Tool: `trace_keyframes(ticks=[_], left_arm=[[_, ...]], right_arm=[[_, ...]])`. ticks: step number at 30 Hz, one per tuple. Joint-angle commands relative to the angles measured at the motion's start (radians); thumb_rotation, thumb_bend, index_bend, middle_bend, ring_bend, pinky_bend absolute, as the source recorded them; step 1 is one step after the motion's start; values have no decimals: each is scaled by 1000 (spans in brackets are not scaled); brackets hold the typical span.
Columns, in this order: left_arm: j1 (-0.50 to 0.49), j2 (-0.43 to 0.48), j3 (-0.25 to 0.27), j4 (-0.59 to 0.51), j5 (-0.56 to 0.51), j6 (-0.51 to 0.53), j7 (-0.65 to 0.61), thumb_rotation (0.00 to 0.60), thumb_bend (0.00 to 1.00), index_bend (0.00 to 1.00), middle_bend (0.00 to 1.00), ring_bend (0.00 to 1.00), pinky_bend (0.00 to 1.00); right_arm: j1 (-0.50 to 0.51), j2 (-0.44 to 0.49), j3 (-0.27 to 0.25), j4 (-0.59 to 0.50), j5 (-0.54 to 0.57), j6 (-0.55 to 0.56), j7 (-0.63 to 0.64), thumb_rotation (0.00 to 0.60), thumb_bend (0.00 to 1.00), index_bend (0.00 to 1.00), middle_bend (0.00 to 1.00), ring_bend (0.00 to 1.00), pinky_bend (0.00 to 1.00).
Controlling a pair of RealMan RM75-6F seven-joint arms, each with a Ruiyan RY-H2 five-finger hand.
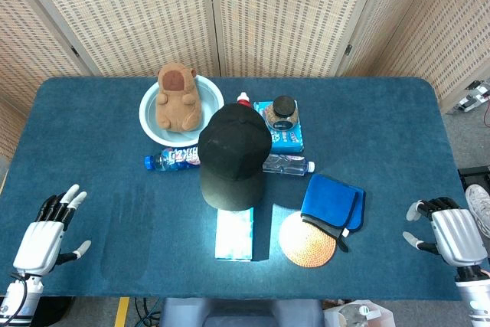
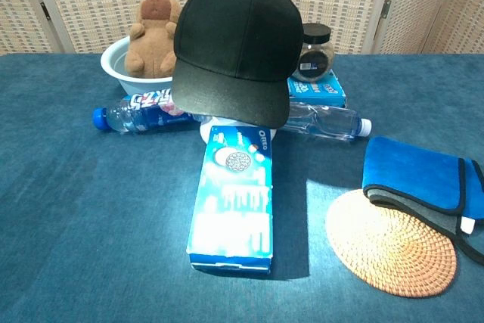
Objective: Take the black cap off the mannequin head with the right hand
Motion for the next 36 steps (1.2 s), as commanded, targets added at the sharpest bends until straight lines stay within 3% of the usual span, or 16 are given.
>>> trace_keyframes(ticks=[1,11,19,24,26,31,36], left_arm=[[0,0,0,0,0,0,0,600,192,42,0,20,0],[1,1,2,-4,4,2,1,600,193,42,0,20,0],[-1,1,2,-10,5,1,9,600,192,42,0,20,0],[2,4,1,-15,4,6,14,600,193,42,0,20,0],[3,6,1,-17,3,6,16,600,193,42,0,20,0],[6,10,2,-20,2,9,18,600,193,42,0,20,0],[7,11,3,-19,3,11,18,600,193,42,0,21,0]], right_arm=[[1,-1,0,1,-2,0,1,600,0,578,558,466,382],[42,-6,-1,-3,-61,-24,-13,600,0,578,558,466,382],[148,-39,14,-11,-165,-94,-61,600,0,578,538,452,382],[228,-94,36,1,-228,-138,-109,600,0,578,468,371,357],[258,-116,42,8,-245,-159,-124,600,0,564,415,320,302],[331,-190,63,38,-290,-196,-187,600,0,469,306,207,183],[394,-264,81,73,-314,-229,-248,600,0,392,248,139,124]])
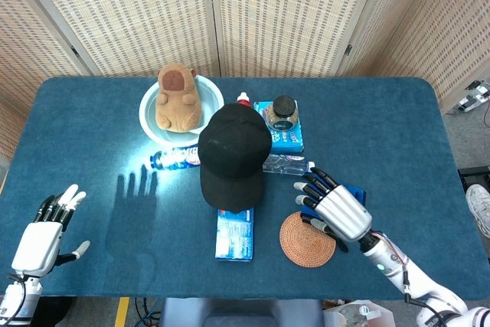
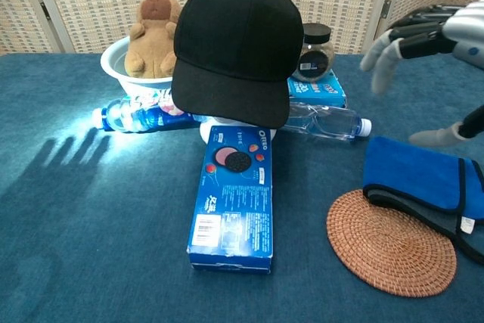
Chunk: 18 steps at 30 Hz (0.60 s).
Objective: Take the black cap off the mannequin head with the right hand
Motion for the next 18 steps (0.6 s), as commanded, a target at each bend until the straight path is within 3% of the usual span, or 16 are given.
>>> trace_keyframes(ticks=[1,18], left_arm=[[0,0,0,1,-1,-1,1,600,192,42,0,21,0],[-7,-1,-3,0,-10,-16,6,600,191,42,0,25,0]], right_arm=[[38,-53,13,30,-17,-20,-29,600,0,385,240,130,118],[139,-313,19,254,-72,80,-49,600,0,340,212,99,62]])
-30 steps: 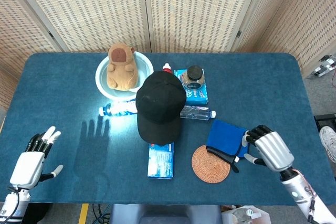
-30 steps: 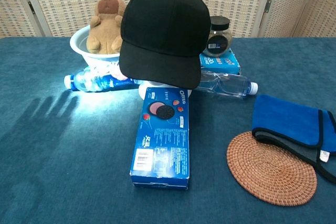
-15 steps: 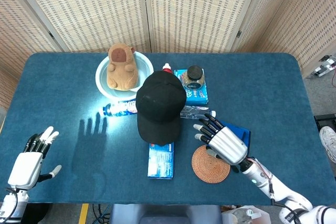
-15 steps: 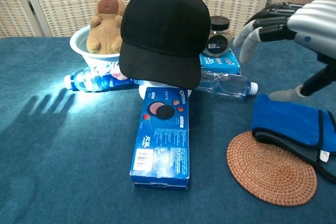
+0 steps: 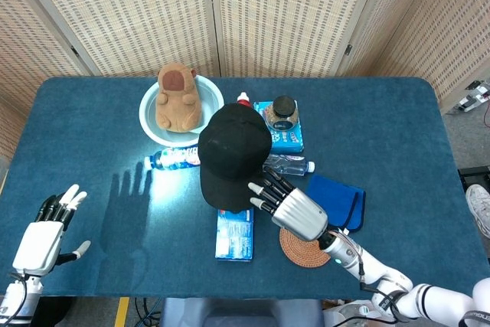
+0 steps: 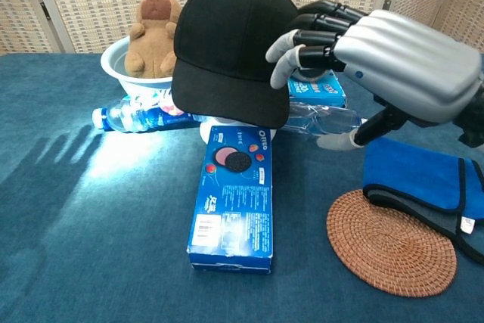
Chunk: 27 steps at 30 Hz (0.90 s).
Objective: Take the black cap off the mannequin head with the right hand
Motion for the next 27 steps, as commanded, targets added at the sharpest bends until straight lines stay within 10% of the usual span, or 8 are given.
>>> trace_keyframes(ticks=[1,27], left_arm=[[0,0,-1,0,-3,-1,1,600,192,42,0,25,0],[-1,6,-5,10,-10,-3,-15,600,192,42,0,25,0]], right_arm=[[20,-40,-2,33,0,10,3,600,0,340,212,99,60],[166,-265,17,360,44,70,67,600,83,340,214,99,44]])
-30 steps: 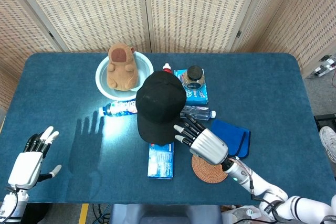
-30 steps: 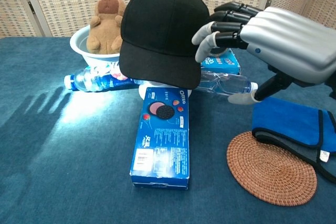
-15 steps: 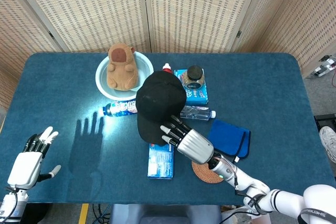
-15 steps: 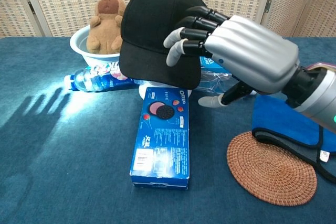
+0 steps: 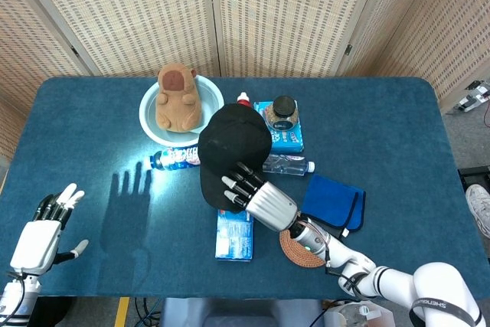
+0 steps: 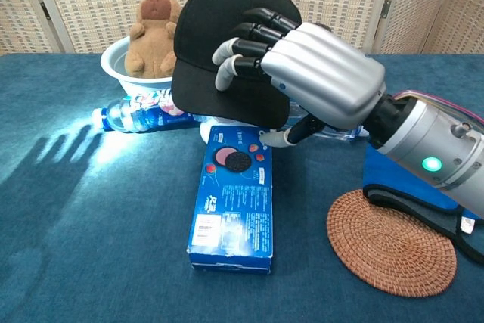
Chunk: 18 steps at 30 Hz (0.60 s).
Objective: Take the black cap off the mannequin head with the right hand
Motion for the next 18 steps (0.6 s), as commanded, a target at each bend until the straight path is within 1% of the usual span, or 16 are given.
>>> trace_keyframes(ticks=[1,2,5,6,8,14,18], left_arm=[[0,0,0,1,-2,-1,0,600,192,42,0,24,0],[0,0,0,2,-2,-1,0,600,192,42,0,25,0],[0,-1,0,3,-2,-2,-3,600,192,42,0,25,0],[1,-1,0,3,-1,1,-4,600,193,42,0,25,0],[2,0,0,4,0,3,-6,600,193,42,0,25,0],[3,1,1,5,1,4,-9,600,192,42,0,25,0],[1,0,2,5,5,3,-8,600,192,42,0,25,0]], right_arm=[[17,-17,0,27,8,9,18,600,115,340,214,99,44],[22,-20,-1,36,8,10,21,600,136,340,214,99,44],[38,-31,-7,71,0,30,31,600,258,353,234,99,44],[42,-36,-9,84,-1,41,41,600,283,364,242,99,44],[46,-42,-11,100,1,57,56,600,346,427,268,109,44],[56,-52,-18,144,5,109,86,600,436,620,327,154,44],[66,-56,-13,158,10,141,96,600,452,702,357,179,44]])
